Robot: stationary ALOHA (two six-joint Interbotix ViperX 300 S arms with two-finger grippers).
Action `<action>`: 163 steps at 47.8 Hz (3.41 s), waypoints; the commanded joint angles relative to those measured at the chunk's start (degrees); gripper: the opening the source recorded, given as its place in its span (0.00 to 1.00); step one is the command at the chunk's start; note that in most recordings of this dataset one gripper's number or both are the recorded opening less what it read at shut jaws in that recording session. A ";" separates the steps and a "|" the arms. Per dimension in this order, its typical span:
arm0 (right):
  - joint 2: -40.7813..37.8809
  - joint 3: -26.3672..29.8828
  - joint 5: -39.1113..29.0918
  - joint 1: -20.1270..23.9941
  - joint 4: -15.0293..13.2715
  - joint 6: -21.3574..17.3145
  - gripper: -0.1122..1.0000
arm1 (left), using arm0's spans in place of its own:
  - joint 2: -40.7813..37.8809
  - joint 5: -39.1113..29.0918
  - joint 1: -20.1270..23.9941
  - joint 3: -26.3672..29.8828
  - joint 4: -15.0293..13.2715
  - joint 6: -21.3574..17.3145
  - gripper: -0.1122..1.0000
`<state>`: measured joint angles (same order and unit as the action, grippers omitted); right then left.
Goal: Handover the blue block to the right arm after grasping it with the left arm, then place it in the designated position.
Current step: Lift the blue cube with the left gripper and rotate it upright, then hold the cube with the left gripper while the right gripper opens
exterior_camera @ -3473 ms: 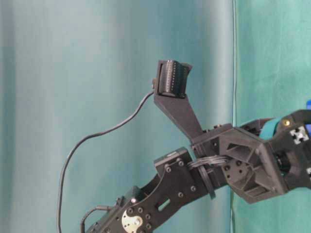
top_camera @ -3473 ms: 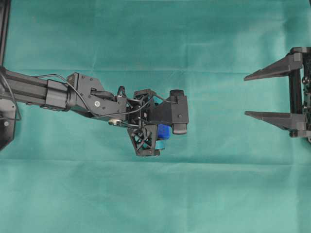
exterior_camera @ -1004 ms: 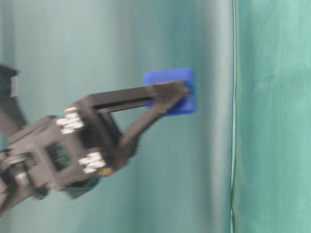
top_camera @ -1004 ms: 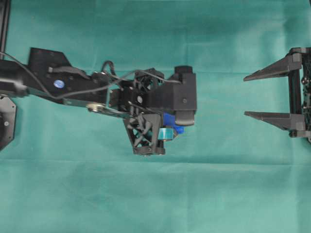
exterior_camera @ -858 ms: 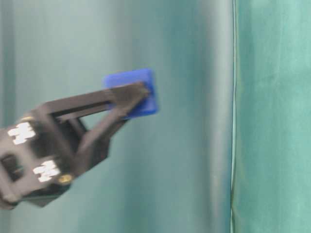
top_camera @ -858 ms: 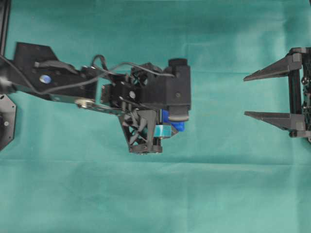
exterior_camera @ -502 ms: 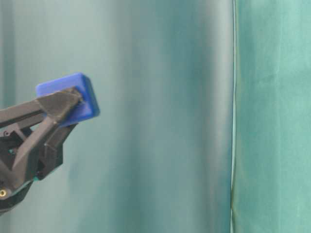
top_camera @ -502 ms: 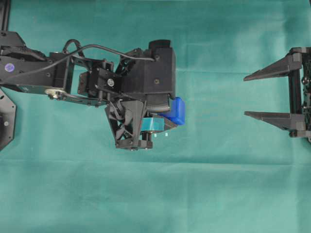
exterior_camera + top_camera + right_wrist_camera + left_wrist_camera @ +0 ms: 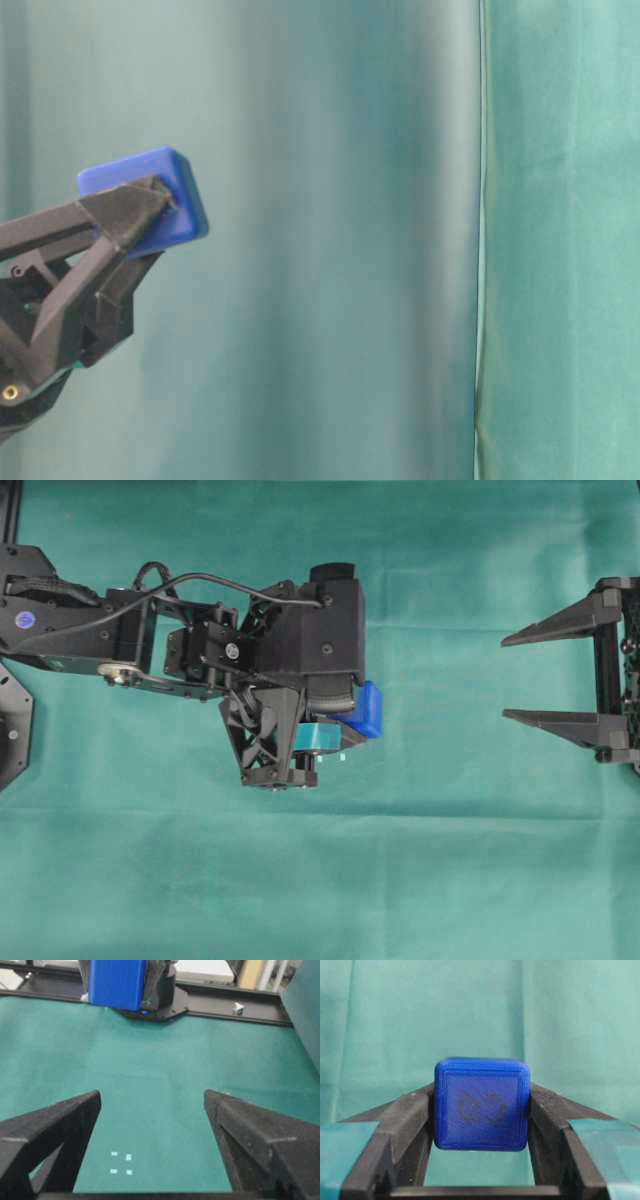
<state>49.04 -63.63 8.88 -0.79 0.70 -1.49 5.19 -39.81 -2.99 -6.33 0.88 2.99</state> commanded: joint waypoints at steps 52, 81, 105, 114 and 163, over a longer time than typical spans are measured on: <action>-0.26 1.67 0.26 -0.09 0.00 0.00 0.95 | 1.67 0.53 -0.18 1.23 0.18 0.00 0.52; -0.09 1.76 0.35 -0.09 -0.09 0.00 0.95 | 9.58 12.83 0.53 -10.02 0.18 0.00 0.52; -0.09 2.29 0.53 -0.09 -1.67 0.44 0.95 | 20.92 32.34 0.53 -25.49 -0.35 0.09 0.52; 0.00 2.55 0.35 -0.09 -2.55 0.44 0.95 | 22.15 36.47 0.53 -28.04 -0.53 0.35 0.52; -0.18 8.00 -3.69 -0.09 -11.43 8.00 0.94 | 21.71 37.00 0.53 -28.21 -0.53 0.44 0.52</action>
<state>49.04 -57.92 6.06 -0.79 -9.14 5.80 26.46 -3.16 -2.55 -35.33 0.44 3.34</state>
